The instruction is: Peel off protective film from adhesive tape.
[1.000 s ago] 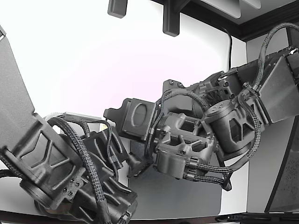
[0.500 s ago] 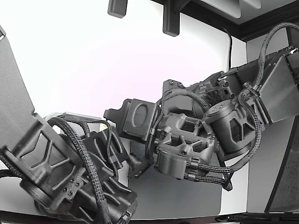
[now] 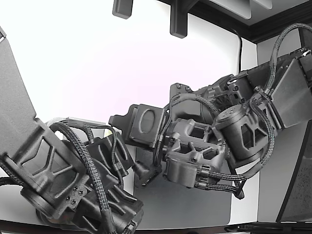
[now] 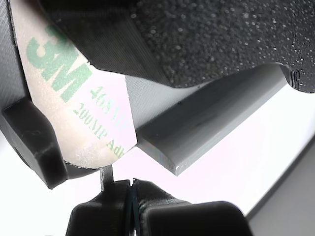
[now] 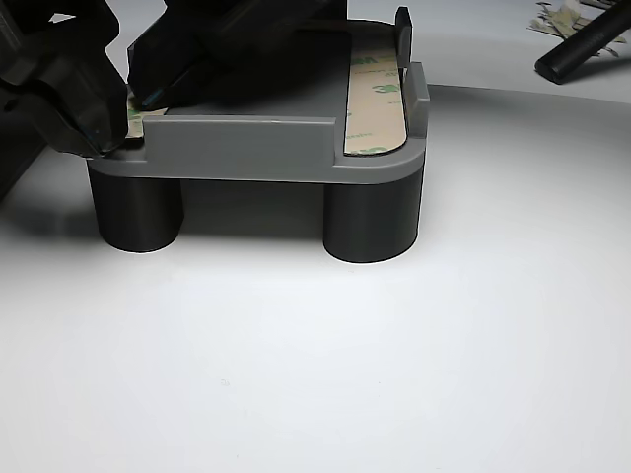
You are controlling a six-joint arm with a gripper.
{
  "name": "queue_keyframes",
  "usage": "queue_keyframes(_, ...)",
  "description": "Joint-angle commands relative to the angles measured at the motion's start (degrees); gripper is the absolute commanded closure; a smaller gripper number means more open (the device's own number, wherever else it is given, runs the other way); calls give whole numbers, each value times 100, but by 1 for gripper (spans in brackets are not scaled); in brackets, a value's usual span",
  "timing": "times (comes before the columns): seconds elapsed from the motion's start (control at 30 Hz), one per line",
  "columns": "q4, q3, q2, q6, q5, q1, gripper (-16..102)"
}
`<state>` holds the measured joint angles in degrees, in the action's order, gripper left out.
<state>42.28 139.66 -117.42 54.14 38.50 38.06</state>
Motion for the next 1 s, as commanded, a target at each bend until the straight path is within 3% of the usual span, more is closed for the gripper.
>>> queue_keyframes(0.0, -97, -88, -185, 9, -9, -26, 97)
queue_keyframes(0.47, -308, -53, -132, 105, 88, -35, 97)
queue_keyframes(0.97, -53, -79, -132, -62, 44, -26, 97)
